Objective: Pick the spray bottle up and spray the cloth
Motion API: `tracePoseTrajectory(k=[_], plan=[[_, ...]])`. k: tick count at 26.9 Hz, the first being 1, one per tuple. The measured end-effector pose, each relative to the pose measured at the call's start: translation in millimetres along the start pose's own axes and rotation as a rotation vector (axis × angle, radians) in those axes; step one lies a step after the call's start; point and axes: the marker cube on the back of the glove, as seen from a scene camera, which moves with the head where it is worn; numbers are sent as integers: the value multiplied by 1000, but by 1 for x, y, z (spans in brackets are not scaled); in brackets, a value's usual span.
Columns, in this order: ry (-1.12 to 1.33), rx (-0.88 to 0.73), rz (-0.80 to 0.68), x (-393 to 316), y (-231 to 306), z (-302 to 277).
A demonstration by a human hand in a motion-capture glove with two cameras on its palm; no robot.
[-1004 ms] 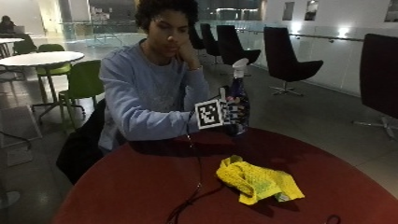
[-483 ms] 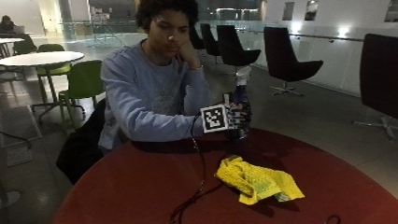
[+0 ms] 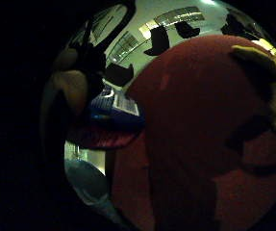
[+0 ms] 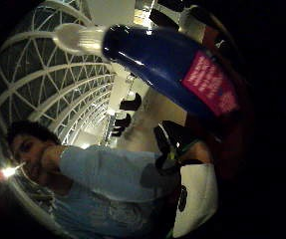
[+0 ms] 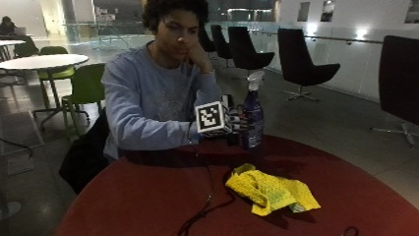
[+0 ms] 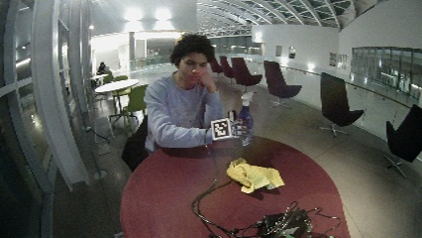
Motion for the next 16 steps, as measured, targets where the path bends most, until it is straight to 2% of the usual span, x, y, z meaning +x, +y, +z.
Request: tracePoseTrajectory(k=[6, 11, 16], plan=[[253, 56, 13, 8, 41, -66], [456, 91, 92, 41, 78, -134], [614, 108, 175, 74, 118, -179]])
